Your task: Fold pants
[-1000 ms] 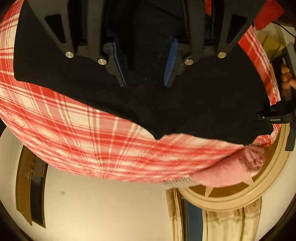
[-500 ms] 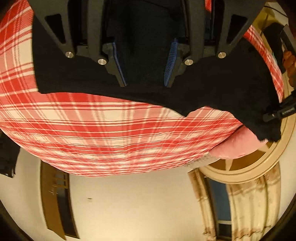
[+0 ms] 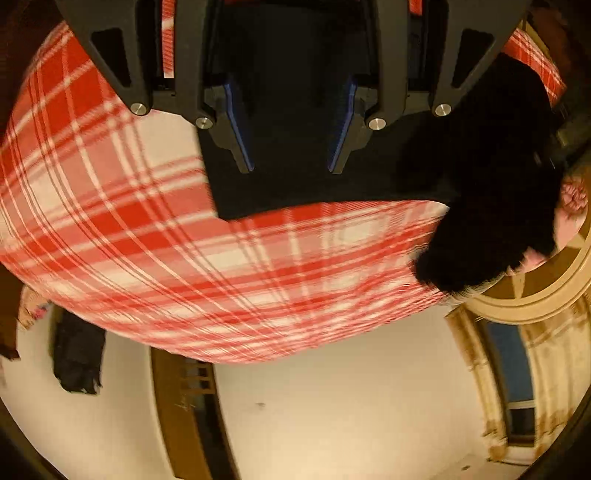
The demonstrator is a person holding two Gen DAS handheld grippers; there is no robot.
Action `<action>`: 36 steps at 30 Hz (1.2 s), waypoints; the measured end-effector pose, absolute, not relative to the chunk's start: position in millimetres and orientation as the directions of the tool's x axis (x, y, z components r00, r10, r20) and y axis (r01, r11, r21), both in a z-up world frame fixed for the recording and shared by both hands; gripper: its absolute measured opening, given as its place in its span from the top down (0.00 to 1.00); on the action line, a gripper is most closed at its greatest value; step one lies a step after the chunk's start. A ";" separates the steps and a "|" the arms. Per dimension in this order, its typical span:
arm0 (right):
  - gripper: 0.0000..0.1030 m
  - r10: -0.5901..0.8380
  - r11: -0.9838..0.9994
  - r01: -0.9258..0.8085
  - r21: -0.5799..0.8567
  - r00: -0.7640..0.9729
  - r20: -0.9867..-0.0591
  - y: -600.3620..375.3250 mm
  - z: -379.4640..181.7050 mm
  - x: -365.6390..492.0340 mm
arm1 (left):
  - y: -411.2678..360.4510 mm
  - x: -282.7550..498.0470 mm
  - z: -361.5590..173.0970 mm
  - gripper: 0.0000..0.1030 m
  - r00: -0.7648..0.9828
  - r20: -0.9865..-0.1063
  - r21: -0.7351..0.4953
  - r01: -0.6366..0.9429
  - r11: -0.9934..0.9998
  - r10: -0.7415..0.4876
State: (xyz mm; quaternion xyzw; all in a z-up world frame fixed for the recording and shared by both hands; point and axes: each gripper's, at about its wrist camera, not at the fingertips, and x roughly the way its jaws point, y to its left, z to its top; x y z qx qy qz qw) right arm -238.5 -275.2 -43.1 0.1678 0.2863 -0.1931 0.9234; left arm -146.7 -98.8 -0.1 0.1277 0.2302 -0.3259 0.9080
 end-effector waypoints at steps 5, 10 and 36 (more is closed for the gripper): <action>0.58 -0.262 0.838 0.491 0.236 0.743 -0.617 -291.9 -55.8 -251.1 | -129.7 -171.4 -39.4 0.78 0.621 -0.577 0.179 0.730 0.660 -0.530; 0.58 -0.234 0.838 0.476 0.267 0.755 -0.613 -294.0 -56.4 -250.6 | -139.6 -183.7 -59.0 0.77 0.615 -0.605 0.270 0.756 0.595 -0.506; 0.27 0.025 0.838 0.291 0.461 0.824 -0.566 -268.9 -43.0 -205.7 | -46.5 -88.5 -36.5 0.08 0.603 -0.742 0.069 0.504 0.861 -0.293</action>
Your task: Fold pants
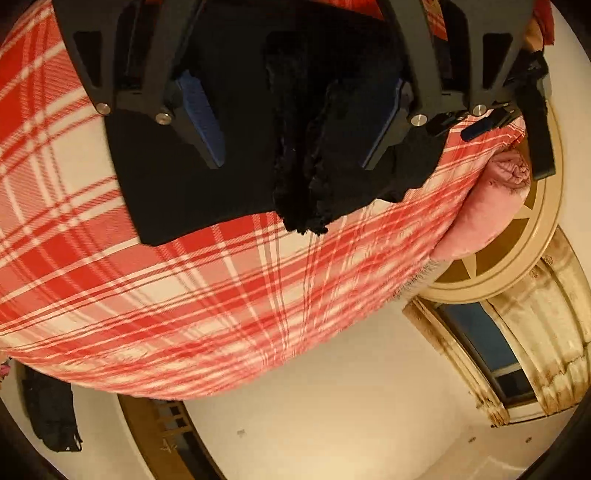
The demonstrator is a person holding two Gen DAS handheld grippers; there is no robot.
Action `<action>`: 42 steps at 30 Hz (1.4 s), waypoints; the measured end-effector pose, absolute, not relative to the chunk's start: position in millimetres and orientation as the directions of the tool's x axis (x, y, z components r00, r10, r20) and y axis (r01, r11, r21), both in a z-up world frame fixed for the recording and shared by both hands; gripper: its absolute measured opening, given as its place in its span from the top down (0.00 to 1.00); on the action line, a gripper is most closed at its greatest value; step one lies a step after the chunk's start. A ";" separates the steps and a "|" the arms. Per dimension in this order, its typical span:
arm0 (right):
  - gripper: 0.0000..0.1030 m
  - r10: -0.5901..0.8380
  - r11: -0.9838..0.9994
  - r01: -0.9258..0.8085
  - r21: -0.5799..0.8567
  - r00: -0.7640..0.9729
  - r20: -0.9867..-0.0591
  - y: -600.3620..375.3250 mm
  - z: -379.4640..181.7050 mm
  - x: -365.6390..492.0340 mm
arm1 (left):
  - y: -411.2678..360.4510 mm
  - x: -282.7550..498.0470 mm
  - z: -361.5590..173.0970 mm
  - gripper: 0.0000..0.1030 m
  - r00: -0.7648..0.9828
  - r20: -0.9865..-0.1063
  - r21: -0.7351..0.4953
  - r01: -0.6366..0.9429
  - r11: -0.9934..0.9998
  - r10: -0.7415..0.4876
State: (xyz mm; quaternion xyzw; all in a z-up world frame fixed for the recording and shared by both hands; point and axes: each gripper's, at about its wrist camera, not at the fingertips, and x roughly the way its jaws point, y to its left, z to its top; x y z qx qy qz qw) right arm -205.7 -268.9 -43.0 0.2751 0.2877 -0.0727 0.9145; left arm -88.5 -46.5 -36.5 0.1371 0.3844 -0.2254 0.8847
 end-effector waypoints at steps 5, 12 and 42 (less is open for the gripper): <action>0.27 0.012 0.850 0.311 0.425 0.796 -0.606 -261.5 -57.0 -184.7 | -46.4 -73.5 -58.0 0.07 0.581 -0.773 0.041 0.447 0.893 -0.256; 0.23 -0.050 0.915 0.289 0.283 0.775 -0.630 -231.5 -66.0 -175.6 | -45.0 -65.4 -65.8 0.00 0.580 -0.775 0.027 0.425 0.905 -0.249; 0.81 -0.219 0.947 0.312 0.075 0.801 -0.557 -254.5 -9.9 -232.6 | -11.4 -50.7 -19.6 0.00 0.618 -0.736 -0.054 0.354 0.934 -0.277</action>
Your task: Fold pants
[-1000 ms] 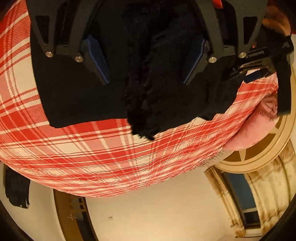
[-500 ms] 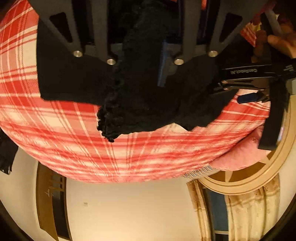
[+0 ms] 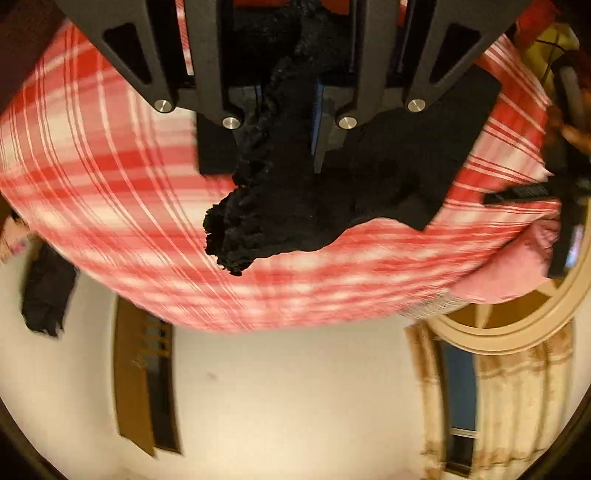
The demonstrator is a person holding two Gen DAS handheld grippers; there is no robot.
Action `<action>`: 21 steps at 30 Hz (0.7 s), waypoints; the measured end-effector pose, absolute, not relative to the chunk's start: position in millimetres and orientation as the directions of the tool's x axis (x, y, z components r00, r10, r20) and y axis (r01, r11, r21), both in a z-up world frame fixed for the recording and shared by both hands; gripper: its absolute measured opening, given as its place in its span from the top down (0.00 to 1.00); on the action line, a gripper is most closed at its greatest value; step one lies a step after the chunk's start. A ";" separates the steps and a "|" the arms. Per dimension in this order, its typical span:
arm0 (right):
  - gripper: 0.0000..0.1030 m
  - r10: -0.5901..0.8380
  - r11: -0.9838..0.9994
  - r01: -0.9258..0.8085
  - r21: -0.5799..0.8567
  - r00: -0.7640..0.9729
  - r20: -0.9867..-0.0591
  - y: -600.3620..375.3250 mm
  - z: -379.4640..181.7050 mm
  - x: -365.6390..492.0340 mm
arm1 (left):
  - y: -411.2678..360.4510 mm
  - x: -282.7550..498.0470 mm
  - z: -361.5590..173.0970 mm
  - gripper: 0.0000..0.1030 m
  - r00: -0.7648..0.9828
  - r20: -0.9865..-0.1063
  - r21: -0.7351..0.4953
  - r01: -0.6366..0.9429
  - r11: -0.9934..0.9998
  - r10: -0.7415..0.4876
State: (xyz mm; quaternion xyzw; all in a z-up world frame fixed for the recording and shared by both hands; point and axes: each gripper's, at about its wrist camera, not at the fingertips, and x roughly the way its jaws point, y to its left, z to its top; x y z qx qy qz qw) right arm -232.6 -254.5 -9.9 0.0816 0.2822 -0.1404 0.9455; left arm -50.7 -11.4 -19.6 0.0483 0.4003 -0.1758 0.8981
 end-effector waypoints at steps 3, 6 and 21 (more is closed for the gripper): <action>0.81 -0.200 0.937 0.333 0.107 0.762 -0.616 -271.9 -40.2 -230.1 | -6.1 -43.9 -20.6 0.00 0.627 -0.736 -0.056 0.321 0.946 -0.256; 0.80 -0.224 0.936 0.341 0.083 0.763 -0.606 -274.7 -53.0 -228.1 | -9.3 -41.2 -28.1 0.00 0.605 -0.754 -0.070 0.315 0.947 -0.257; 0.58 -0.248 0.849 0.444 0.286 0.813 -0.527 -337.4 -8.7 -260.2 | -116.5 -52.6 -19.5 0.00 0.596 -0.740 0.020 0.484 0.875 -0.313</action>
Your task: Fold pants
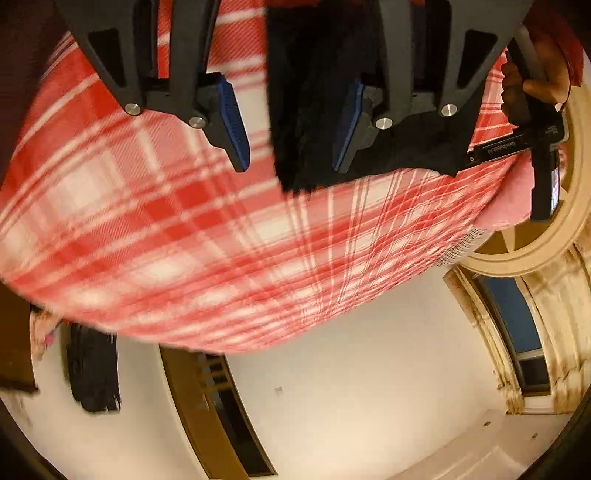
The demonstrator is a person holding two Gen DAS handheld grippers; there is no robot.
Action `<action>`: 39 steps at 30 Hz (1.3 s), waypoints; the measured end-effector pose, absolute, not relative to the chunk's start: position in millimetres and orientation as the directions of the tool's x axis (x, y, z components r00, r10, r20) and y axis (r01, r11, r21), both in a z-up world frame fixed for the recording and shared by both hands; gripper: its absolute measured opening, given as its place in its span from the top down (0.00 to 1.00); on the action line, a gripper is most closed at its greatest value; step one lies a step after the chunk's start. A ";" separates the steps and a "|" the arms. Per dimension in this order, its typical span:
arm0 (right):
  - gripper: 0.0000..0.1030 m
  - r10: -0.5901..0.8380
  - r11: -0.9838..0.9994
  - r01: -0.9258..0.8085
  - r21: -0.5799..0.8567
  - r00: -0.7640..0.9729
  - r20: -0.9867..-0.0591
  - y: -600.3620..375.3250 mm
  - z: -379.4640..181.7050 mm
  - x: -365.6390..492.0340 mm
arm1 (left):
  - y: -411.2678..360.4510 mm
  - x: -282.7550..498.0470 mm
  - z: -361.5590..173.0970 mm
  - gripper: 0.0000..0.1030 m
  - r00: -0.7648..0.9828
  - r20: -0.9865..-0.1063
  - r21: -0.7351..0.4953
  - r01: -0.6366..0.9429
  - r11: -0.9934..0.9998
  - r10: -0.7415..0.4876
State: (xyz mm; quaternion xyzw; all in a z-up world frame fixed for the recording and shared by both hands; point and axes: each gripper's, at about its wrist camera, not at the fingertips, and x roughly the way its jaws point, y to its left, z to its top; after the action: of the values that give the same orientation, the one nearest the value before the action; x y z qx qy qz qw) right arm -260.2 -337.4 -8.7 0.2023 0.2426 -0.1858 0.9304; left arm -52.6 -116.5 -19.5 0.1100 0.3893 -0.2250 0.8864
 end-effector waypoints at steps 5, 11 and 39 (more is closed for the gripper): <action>0.83 -0.241 0.922 0.378 0.084 0.731 -0.638 -314.8 -19.6 -197.4 | -136.6 -38.7 -30.8 0.00 0.596 -0.755 0.012 0.431 0.902 -0.274; 0.84 -0.273 0.909 0.416 0.035 0.656 -0.703 -318.9 -54.3 -164.1 | -119.9 -2.4 -70.0 0.00 0.546 -0.812 -0.044 0.292 0.955 -0.205; 0.77 -0.286 0.868 0.485 0.107 0.665 -0.690 -298.0 -57.4 -231.8 | -94.9 -52.5 -23.6 0.00 0.637 -0.737 0.091 0.427 0.900 -0.228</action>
State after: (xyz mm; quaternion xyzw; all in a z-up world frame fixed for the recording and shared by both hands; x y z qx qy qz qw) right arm -231.8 -298.0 -57.4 0.1424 0.3490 -0.2140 0.9012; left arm -52.5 -94.9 -23.6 0.1293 0.3849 -0.1830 0.8953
